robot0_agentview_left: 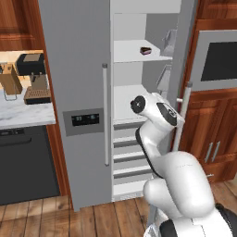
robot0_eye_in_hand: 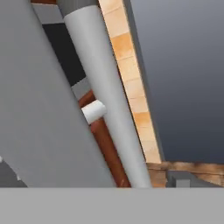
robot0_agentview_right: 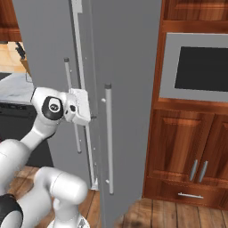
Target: Take the cake and cupcake from the fridge and place them on the empty tray on the dining counter.
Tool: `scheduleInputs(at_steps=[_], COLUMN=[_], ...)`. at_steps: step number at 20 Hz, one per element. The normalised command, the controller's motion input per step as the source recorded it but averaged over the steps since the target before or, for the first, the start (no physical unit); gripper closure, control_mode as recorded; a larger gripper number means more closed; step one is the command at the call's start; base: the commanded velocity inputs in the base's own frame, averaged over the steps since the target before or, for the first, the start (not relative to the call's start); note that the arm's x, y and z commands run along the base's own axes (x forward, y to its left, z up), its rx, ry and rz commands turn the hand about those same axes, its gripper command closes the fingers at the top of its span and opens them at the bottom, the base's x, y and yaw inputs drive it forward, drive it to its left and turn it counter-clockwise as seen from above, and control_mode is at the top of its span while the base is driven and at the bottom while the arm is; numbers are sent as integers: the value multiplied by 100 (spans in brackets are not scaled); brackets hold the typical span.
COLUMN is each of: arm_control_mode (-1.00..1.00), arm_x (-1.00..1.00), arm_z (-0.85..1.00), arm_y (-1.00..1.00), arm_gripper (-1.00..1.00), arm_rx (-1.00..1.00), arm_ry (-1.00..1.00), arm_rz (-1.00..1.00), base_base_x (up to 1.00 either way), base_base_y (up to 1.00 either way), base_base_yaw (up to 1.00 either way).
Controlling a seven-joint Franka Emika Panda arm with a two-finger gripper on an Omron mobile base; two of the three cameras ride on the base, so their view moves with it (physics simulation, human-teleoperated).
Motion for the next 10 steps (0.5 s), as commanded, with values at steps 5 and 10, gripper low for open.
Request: scheduleInputs(at_steps=[5, 10], arm_control_mode=[-100, -100], arm_x=[-90, -61], arm_z=[-3, -7], arm_y=[-100, -100], arm_gripper=[-100, -100], arm_rx=[2, 0], arm_ry=[-1, 0], arm_rz=[-22, -27], base_base_x=[0, 0], base_base_y=[0, 0], base_base_yaw=[0, 0])
